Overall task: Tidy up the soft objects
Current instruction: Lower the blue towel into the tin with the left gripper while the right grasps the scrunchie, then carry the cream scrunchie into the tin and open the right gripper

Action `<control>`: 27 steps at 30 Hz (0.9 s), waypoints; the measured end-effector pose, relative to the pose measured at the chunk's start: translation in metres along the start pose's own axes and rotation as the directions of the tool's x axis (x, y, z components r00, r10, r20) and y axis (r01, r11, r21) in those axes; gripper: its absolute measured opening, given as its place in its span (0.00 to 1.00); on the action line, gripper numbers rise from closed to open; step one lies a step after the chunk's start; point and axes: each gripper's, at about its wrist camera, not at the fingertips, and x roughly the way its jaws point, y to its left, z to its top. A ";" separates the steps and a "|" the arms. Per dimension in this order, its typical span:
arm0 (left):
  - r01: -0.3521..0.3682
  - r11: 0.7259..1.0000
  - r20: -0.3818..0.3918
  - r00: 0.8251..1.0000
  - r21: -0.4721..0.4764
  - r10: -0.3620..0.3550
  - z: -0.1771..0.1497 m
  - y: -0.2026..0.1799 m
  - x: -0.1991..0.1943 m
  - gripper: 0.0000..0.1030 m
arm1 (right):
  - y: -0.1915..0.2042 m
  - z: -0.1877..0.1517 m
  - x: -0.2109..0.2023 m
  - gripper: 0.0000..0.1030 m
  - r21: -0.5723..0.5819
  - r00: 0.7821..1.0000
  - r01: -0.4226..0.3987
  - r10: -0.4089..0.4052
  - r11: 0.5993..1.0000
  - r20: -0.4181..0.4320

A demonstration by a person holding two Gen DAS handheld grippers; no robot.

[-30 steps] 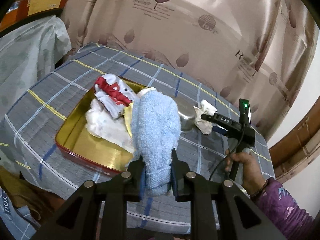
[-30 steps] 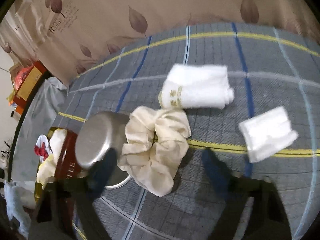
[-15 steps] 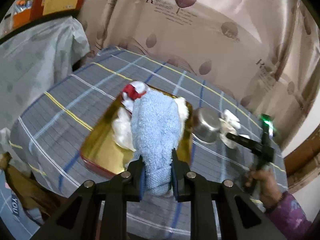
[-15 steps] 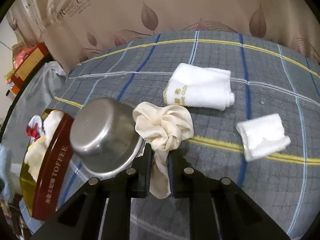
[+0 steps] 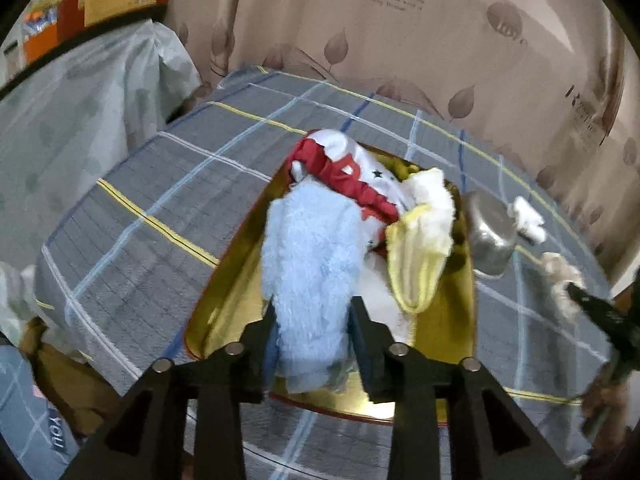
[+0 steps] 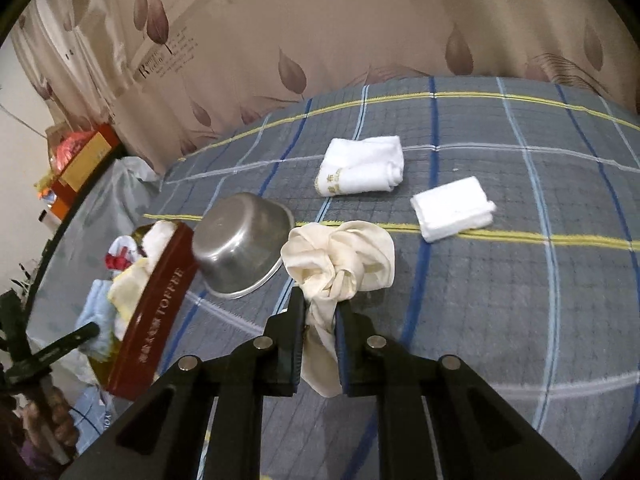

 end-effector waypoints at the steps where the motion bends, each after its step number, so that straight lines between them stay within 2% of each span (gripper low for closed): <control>1: -0.031 0.999 0.014 0.999 0.012 0.031 -0.001 -0.001 -0.001 0.41 | 0.001 -0.002 -0.004 0.13 0.002 1.000 -0.006 0.006 1.000 0.002; 2: -0.077 0.997 0.042 0.996 0.027 0.076 -0.001 -0.004 -0.004 0.49 | 0.001 -0.005 -0.008 0.13 0.003 1.000 -0.010 0.010 1.000 0.006; 4: -0.159 0.986 0.096 0.983 0.050 0.154 -0.001 -0.009 -0.011 0.58 | 0.005 -0.010 -0.014 0.13 -0.002 1.000 -0.013 0.013 1.000 0.008; 6: -0.198 0.978 0.134 0.973 0.068 0.187 -0.001 -0.014 -0.019 0.58 | 0.009 -0.015 -0.018 0.13 -0.005 1.000 -0.021 0.021 1.000 0.007; 8: -0.191 0.979 0.151 0.972 0.073 0.179 -0.001 -0.016 -0.026 0.58 | 0.014 -0.020 -0.023 0.13 -0.009 1.000 -0.030 0.030 1.000 0.008; 16: -0.175 0.981 0.134 0.977 0.081 0.163 -0.016 -0.025 -0.048 0.58 | 0.044 -0.028 -0.037 0.13 -0.042 0.997 -0.082 0.083 0.996 0.004; 22: -0.175 0.982 0.113 0.980 0.076 0.166 -0.031 -0.023 -0.066 0.58 | 0.102 -0.026 -0.041 0.13 -0.143 0.989 -0.147 0.147 0.979 -0.010; 27: -0.185 0.981 0.114 0.977 0.057 0.178 -0.042 -0.009 -0.074 0.58 | 0.161 -0.032 -0.023 0.13 -0.222 0.976 -0.215 0.204 0.951 -0.072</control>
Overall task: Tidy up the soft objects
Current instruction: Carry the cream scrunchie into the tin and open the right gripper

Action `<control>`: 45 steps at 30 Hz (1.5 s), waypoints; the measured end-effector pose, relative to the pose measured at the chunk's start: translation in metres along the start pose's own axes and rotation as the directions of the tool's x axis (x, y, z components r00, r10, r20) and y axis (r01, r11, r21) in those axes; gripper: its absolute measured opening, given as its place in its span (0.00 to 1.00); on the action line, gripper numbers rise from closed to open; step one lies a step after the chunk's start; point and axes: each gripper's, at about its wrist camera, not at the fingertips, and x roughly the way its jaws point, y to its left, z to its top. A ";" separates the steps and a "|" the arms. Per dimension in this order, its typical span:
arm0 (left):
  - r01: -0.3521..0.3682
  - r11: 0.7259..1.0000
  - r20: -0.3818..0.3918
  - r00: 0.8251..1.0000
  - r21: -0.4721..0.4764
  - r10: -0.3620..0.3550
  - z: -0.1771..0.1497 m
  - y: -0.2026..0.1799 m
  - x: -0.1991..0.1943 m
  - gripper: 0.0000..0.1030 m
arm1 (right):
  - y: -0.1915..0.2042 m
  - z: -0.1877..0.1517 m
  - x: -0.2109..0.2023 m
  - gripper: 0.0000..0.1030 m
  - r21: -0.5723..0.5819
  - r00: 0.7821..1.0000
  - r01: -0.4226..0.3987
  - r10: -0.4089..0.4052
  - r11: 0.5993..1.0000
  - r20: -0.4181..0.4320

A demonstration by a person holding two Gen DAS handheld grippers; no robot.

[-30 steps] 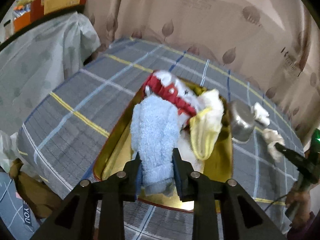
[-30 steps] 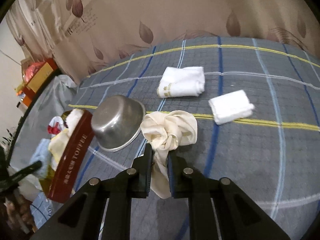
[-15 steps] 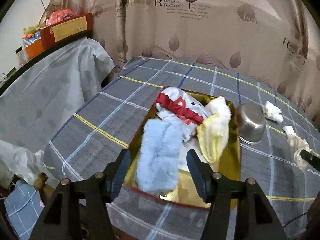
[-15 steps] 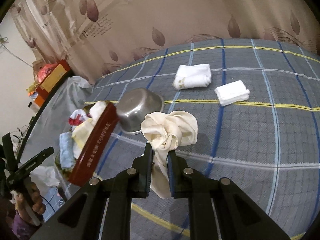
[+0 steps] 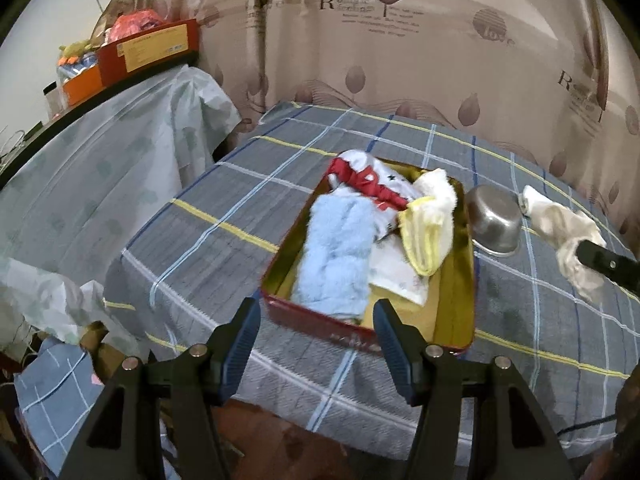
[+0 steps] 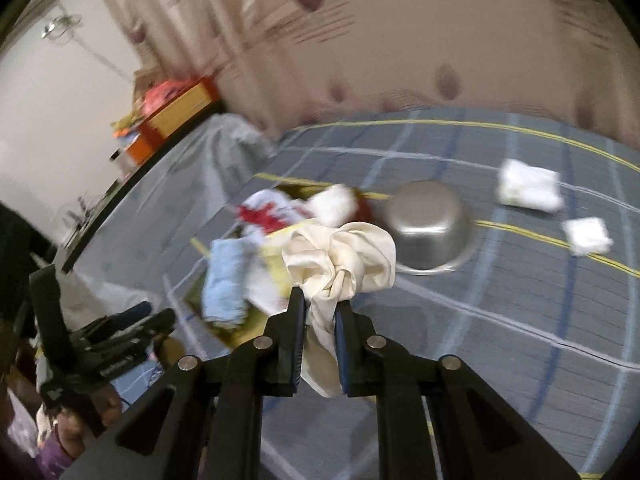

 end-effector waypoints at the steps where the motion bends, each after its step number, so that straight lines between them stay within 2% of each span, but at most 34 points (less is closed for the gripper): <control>1: -0.001 1.000 -0.003 1.000 -0.007 0.001 -0.001 0.004 0.001 0.58 | 0.012 0.002 0.009 0.13 -0.015 1.000 -0.015 0.015 1.000 -0.011; 8: 0.005 0.997 -0.015 1.000 -0.076 -0.006 -0.002 0.027 0.005 0.58 | 0.063 0.010 0.058 0.13 -0.095 0.996 -0.033 0.026 0.995 -0.080; 20: -0.002 0.993 -0.037 0.999 -0.118 -0.002 -0.002 0.043 0.014 0.58 | 0.083 0.000 0.113 0.13 -0.172 0.987 0.006 -0.033 0.985 -0.157; 29: 0.006 0.988 -0.045 0.999 -0.157 -0.013 -0.002 0.052 0.018 0.58 | 0.076 -0.010 0.123 0.13 -0.169 0.980 0.016 -0.048 0.986 -0.191; 45: 0.011 0.989 -0.058 0.998 -0.150 -0.020 -0.003 0.049 0.020 0.58 | 0.080 -0.026 0.131 0.16 -0.229 0.971 0.033 -0.086 0.973 -0.225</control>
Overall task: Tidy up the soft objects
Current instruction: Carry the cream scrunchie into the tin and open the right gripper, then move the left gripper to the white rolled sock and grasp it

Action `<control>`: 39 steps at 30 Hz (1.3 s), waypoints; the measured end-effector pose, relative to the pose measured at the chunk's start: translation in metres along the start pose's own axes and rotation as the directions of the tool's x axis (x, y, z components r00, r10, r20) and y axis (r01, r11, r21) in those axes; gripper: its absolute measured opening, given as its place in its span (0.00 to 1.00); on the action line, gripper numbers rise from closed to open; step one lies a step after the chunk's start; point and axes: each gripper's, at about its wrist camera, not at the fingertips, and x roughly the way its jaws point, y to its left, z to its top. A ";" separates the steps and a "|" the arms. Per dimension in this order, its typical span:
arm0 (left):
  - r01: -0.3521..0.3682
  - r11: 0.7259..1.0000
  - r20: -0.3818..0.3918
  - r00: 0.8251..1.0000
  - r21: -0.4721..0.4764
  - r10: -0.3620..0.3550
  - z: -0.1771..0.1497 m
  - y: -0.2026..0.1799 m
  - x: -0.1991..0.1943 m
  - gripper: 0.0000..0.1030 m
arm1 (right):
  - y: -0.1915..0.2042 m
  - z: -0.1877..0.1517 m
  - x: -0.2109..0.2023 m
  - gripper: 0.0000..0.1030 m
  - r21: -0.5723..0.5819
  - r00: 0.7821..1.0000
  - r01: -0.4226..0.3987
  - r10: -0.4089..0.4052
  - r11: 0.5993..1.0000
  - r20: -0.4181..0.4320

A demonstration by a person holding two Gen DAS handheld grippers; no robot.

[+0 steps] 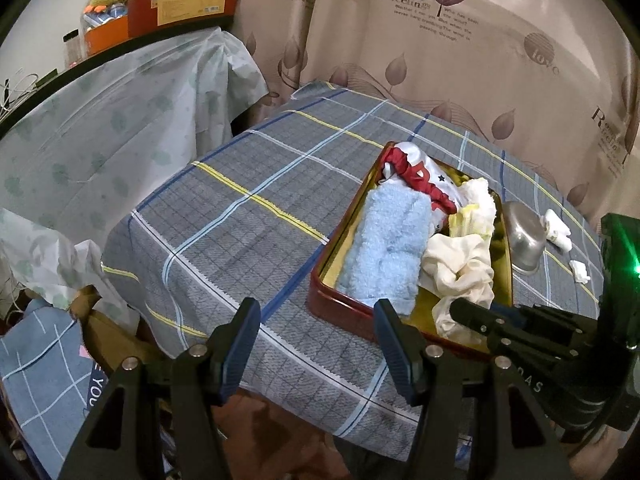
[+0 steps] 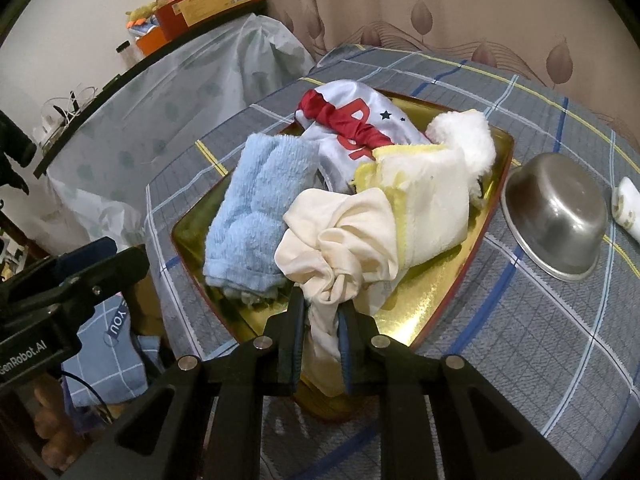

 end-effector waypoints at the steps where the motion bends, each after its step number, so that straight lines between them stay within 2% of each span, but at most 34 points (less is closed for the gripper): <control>1: -0.001 1.000 0.001 1.000 0.002 0.001 0.000 0.000 0.000 0.58 | 0.000 0.000 0.000 0.16 -0.001 1.000 -0.001 0.001 1.000 0.002; 3: -0.004 1.000 0.002 1.000 0.006 0.004 -0.001 -0.001 0.000 0.58 | 0.001 -0.001 -0.001 0.18 -0.005 1.000 -0.007 0.007 1.000 0.006; 4: -0.005 1.000 0.003 1.000 0.007 0.005 -0.001 -0.001 0.000 0.58 | 0.001 -0.001 -0.001 0.24 -0.004 1.000 -0.012 0.012 1.000 0.007; 5: -0.005 1.000 0.003 1.000 0.007 0.005 -0.001 -0.001 0.000 0.58 | 0.000 -0.001 -0.004 0.39 0.004 0.999 -0.027 0.027 1.000 0.021; 7: -0.006 1.000 0.002 1.000 0.007 0.006 -0.001 -0.002 0.000 0.58 | -0.001 -0.002 -0.012 0.57 0.014 0.998 -0.037 0.036 0.999 0.060; 12: -0.010 1.000 0.002 1.000 0.007 0.010 0.000 -0.001 0.000 0.58 | -0.007 -0.002 -0.032 0.60 0.027 0.990 -0.044 0.040 0.999 0.135; 16: -0.014 1.000 0.002 1.000 0.011 0.014 0.000 0.000 0.001 0.58 | -0.026 -0.010 -0.058 0.63 0.090 0.976 -0.035 0.014 0.995 0.219; 19: -0.016 1.000 0.003 1.000 0.018 0.016 0.000 0.000 0.001 0.58 | -0.052 -0.026 -0.079 0.72 0.156 0.960 0.034 -0.076 0.987 0.269; 21: -0.020 1.000 0.006 1.000 0.021 0.020 0.000 0.000 0.001 0.58 | -0.074 -0.042 -0.092 0.78 0.194 0.942 0.140 -0.191 0.971 0.277; 24: -0.022 0.999 0.007 1.000 0.023 0.022 0.000 0.000 0.000 0.58 | -0.120 -0.071 -0.109 0.81 0.253 0.896 0.314 -0.374 0.915 0.240; 25: -0.022 0.999 0.007 1.000 0.024 0.022 -0.001 0.000 0.000 0.58 | -0.136 -0.081 -0.115 0.81 0.273 0.874 0.369 -0.432 0.888 0.222; 27: -0.024 0.999 0.007 1.000 0.026 0.024 -0.001 -0.001 0.000 0.58 | -0.175 -0.103 -0.127 0.82 0.310 0.804 0.506 -0.571 0.805 0.169; 28: -0.028 0.999 0.008 1.000 0.030 0.027 -0.001 -0.002 0.000 0.58 | -0.188 -0.108 -0.131 0.84 0.320 0.783 0.539 -0.604 0.779 0.151; 29: -0.031 0.999 0.009 0.999 0.035 0.031 -0.002 -0.003 0.000 0.58 | -0.210 -0.120 -0.137 0.88 0.338 0.744 0.594 -0.658 0.730 0.116; 32: -0.042 0.998 0.008 0.999 0.057 0.041 -0.004 -0.010 0.000 0.58 | -0.256 -0.141 -0.147 0.90 0.369 0.663 0.686 -0.747 0.627 0.037; 34: -0.055 0.996 0.008 0.998 0.073 0.054 -0.006 -0.015 0.000 0.58 | -0.284 -0.157 -0.156 0.90 0.405 0.637 0.710 -0.771 0.576 -0.021; 36: -0.069 0.993 0.015 0.998 0.095 0.068 -0.008 -0.020 -0.001 0.58 | -0.307 -0.167 -0.172 0.92 0.469 0.640 0.687 -0.768 0.555 -0.030; 37: -0.078 0.992 0.018 0.997 0.102 0.077 -0.009 -0.023 -0.001 0.58 | -0.315 -0.171 -0.176 0.99 0.483 0.627 0.693 -0.778 0.536 -0.037; 38: -0.082 0.991 0.018 0.997 0.108 0.081 -0.009 -0.025 -0.002 0.58 | -0.327 -0.173 -0.179 0.99 0.498 0.621 0.698 -0.781 0.515 -0.062; 39: -0.084 0.990 0.016 0.996 0.112 0.083 -0.009 -0.027 -0.002 0.58 | -0.331 -0.175 -0.181 0.99 0.514 0.630 0.688 -0.773 0.513 -0.072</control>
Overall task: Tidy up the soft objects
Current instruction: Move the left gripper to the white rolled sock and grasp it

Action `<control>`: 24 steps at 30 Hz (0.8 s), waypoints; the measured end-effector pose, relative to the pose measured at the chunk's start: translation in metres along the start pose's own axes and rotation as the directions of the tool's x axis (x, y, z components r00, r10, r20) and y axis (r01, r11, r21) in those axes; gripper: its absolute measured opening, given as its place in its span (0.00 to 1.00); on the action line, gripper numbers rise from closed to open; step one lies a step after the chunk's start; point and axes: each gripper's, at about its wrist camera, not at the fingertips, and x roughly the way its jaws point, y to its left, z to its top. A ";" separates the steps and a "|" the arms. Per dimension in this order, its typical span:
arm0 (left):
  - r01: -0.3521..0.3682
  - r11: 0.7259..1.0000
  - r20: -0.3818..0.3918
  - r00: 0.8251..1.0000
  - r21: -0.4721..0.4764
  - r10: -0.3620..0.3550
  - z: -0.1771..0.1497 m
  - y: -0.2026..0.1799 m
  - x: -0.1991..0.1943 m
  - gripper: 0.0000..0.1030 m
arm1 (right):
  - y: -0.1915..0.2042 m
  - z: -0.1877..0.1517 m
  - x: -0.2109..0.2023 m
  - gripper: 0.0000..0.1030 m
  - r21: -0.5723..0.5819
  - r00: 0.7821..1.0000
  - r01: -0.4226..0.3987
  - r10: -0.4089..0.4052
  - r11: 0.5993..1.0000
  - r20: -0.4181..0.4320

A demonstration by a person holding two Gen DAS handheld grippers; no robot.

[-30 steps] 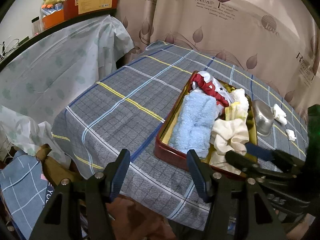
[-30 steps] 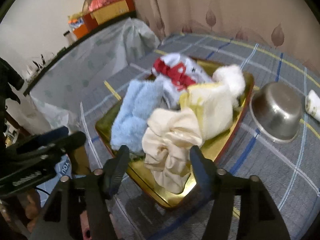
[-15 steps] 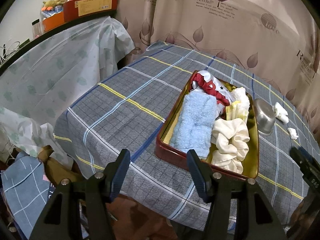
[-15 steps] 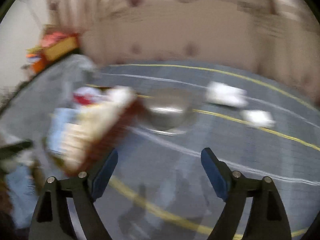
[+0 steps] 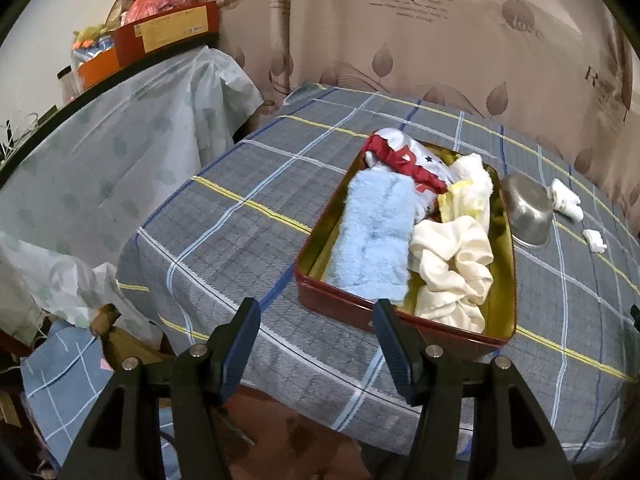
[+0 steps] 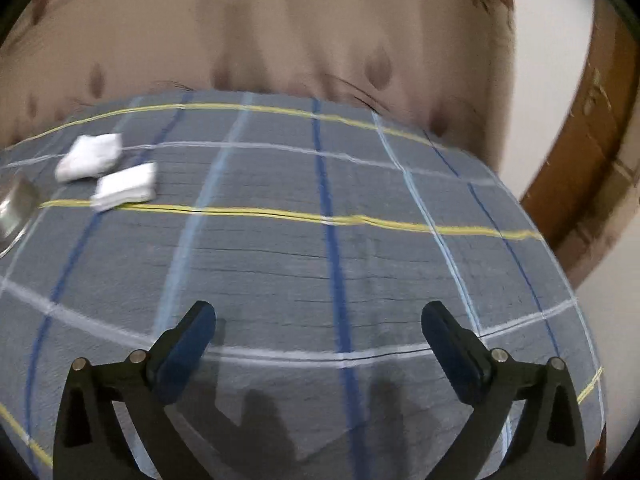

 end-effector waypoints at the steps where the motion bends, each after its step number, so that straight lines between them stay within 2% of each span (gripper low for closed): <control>1: -0.002 1.000 -0.002 1.000 0.006 0.002 0.000 -0.003 -0.001 0.58 | -0.006 0.003 0.006 0.99 0.032 1.000 -0.019 0.020 0.999 -0.017; 3: -0.007 1.000 0.002 1.000 0.027 0.007 0.001 -0.010 -0.004 0.58 | -0.014 0.006 0.016 0.99 0.070 0.997 -0.058 0.061 0.996 -0.048; 6: -0.021 0.997 0.012 1.000 0.074 0.020 0.003 -0.026 -0.013 0.58 | -0.009 0.007 0.027 0.99 0.053 0.990 -0.086 0.091 0.995 -0.110; 10: 0.018 0.993 0.014 1.000 0.115 -0.020 0.009 -0.050 -0.023 0.58 | -0.007 0.002 0.025 0.99 0.050 0.985 -0.115 0.120 0.992 -0.121; 15: 0.062 0.975 0.004 0.998 0.214 -0.065 0.019 -0.102 -0.028 0.58 | -0.009 0.000 0.026 0.99 0.063 0.982 -0.127 0.134 0.990 -0.131; 19: 0.151 0.951 -0.043 0.989 0.269 -0.145 0.027 -0.148 -0.025 0.58 | -0.011 0.001 0.027 1.00 0.071 0.979 -0.145 0.153 0.987 -0.136; 21: 0.230 0.930 -0.093 0.973 0.286 -0.212 0.033 -0.175 -0.020 0.58 | -0.010 0.002 0.027 1.00 0.067 0.979 -0.144 0.152 0.987 -0.137; 24: 0.300 0.902 -0.137 0.953 0.310 -0.270 0.044 -0.212 -0.012 0.58 | -0.010 0.002 0.027 1.00 0.060 0.978 -0.145 0.152 0.988 -0.142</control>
